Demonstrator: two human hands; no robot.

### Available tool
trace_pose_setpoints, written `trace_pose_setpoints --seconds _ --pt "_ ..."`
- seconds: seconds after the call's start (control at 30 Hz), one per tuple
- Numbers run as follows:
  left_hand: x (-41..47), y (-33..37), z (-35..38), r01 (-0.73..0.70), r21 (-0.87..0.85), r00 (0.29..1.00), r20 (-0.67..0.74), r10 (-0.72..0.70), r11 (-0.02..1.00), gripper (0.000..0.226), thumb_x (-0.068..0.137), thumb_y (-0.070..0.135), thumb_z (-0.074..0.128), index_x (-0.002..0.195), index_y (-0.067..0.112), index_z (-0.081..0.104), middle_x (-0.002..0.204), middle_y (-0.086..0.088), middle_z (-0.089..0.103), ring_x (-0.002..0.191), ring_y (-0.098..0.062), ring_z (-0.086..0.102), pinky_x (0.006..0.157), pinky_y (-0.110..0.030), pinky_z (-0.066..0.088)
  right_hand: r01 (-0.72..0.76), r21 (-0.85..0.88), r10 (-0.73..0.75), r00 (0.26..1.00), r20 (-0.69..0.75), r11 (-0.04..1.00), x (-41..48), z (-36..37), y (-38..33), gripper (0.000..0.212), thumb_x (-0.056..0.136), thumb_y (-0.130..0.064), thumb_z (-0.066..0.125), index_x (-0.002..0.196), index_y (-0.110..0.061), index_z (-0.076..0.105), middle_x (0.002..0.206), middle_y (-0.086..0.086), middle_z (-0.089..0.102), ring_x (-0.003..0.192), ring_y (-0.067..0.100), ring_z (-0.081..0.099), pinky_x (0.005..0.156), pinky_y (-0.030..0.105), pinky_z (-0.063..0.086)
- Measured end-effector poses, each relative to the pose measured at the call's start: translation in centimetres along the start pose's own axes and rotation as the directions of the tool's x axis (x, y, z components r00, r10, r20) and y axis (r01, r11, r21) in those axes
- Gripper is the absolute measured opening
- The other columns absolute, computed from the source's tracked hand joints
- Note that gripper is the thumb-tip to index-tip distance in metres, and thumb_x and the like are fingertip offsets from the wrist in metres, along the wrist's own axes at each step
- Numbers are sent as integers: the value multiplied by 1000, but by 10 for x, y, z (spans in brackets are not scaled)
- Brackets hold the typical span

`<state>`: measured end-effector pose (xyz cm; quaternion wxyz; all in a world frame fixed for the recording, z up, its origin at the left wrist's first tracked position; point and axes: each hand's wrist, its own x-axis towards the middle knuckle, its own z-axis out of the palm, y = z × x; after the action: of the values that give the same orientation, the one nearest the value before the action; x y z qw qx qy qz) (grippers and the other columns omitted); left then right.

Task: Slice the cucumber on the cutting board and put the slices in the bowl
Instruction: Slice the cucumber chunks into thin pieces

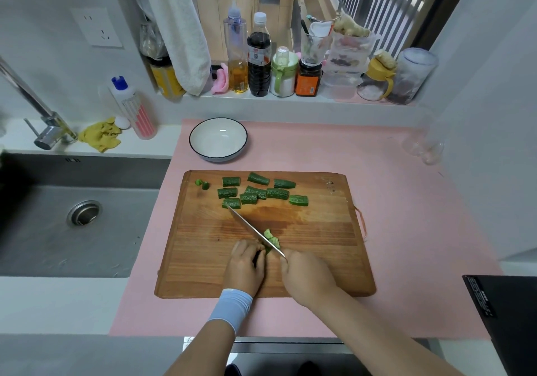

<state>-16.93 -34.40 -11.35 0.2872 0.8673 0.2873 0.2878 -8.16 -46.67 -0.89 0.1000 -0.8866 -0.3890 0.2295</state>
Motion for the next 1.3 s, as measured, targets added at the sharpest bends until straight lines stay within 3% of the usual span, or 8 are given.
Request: trace_pose_setpoints --seconds 0.23,0.43,0.6,0.8,0.97,1.1,1.3 --pt "0 -1 -1 0 12 1000 8 0 1000 15 76 -3 74 82 9 68 83 -2 61 82 -18 52 82 -15 38 0 -3 0 1000 -12 1000 6 0 -1 31 104 -34 36 113 -21 63 99 9 70 92 33 65 70 36 47" --pt "0 2 -3 0 17 1000 1 0 1000 19 73 -5 77 78 9 65 79 -2 60 80 -14 47 80 -12 33 52 3 -52 996 -76 999 -11 0 4 30 104 -34 36 116 -27 62 92 7 69 82 30 64 67 37 48" --pt "0 1 -3 1 17 1000 5 -1 1000 18 75 -4 76 76 10 64 79 -2 59 80 -13 47 81 -10 32 50 -37 -53 996 -65 998 -25 -3 14 31 106 -36 32 106 -23 61 90 3 69 80 27 65 65 35 46" --pt "0 2 -4 8 16 1000 -6 -8 1000 20 74 -4 77 75 10 63 77 -2 59 80 -13 47 80 -10 32 52 -55 -56 996 -69 997 -29 -2 18 34 107 -36 31 110 -24 62 90 1 69 77 21 64 66 34 50" --pt "0 2 -3 10 11 1000 -4 -10 1000 18 73 -4 77 77 9 66 79 -2 60 80 -13 48 80 -10 33 18 -19 -19 1000 -24 1000 -16 3 11 33 106 -35 32 108 -21 62 95 6 71 85 28 66 70 37 51" --pt "0 2 -3 9 5 1000 3 -9 1000 19 73 -6 76 79 10 65 79 -1 58 81 -13 47 81 -9 32 35 -17 -35 999 -13 999 -4 1 -1 28 105 -30 35 111 -22 61 100 8 71 92 31 65 66 34 40" --pt "0 3 -4 -8 12 1000 5 8 1000 20 73 -7 74 79 9 65 80 -2 58 81 -14 46 80 -11 32 30 -29 -30 999 -9 999 3 -1 -6 30 104 -32 35 114 -23 62 104 7 71 97 32 64 70 36 43"
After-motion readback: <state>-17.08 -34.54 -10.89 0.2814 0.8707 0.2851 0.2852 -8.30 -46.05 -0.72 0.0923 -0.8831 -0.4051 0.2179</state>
